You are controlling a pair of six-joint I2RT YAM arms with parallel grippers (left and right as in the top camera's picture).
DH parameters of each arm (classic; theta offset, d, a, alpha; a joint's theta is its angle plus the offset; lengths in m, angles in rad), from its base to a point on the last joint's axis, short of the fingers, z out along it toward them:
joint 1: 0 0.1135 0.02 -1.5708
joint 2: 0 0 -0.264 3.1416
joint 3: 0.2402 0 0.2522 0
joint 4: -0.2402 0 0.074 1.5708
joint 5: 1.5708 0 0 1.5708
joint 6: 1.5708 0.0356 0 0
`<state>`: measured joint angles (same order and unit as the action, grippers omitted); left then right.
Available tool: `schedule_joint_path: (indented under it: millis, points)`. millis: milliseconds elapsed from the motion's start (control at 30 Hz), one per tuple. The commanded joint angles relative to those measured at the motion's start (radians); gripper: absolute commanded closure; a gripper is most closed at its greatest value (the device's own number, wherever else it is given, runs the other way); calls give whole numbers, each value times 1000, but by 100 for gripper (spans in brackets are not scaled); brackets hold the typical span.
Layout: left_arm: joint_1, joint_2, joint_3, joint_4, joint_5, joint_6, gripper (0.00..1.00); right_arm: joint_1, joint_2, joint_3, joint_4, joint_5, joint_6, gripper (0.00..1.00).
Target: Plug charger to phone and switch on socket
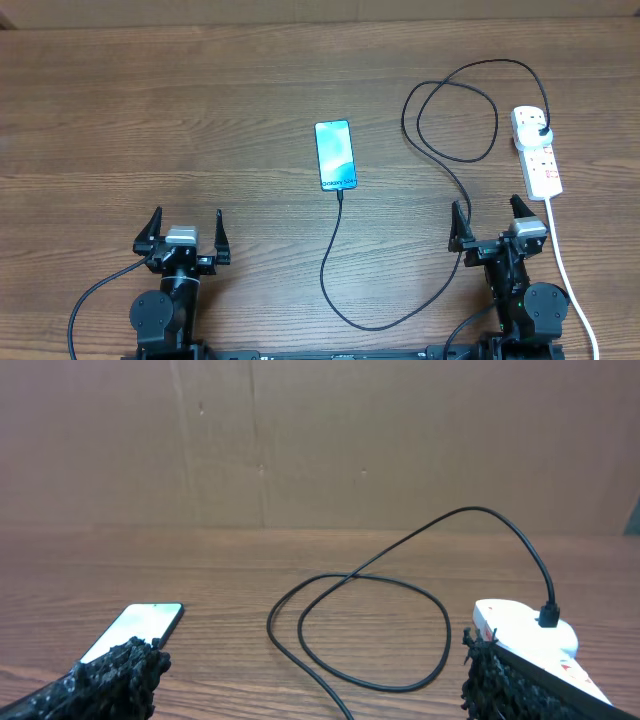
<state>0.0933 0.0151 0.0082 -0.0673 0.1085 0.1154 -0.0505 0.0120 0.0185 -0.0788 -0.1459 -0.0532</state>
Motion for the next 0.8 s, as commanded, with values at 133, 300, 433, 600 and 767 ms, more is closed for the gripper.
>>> schedule_joint_path:
  millis: [133, 300, 433, 600, 767]
  points:
    - [5, -11, -3, -3, -7, 19, 0, 6, -9, -11, 6, -13, -35, 0]
    - [5, -11, -3, -3, -7, 19, 0, 6, -9, -11, 6, -13, -35, 0]
    - [5, -11, -3, -3, -7, 19, 0, 6, -9, -11, 6, -13, -35, 0]
    - [5, -11, -3, -3, -7, 19, 0, 6, -9, -11, 6, -21, -29, 0]
    - [5, -11, -3, -3, -7, 19, 0, 6, -9, -11, 8, -20, -23, 0]
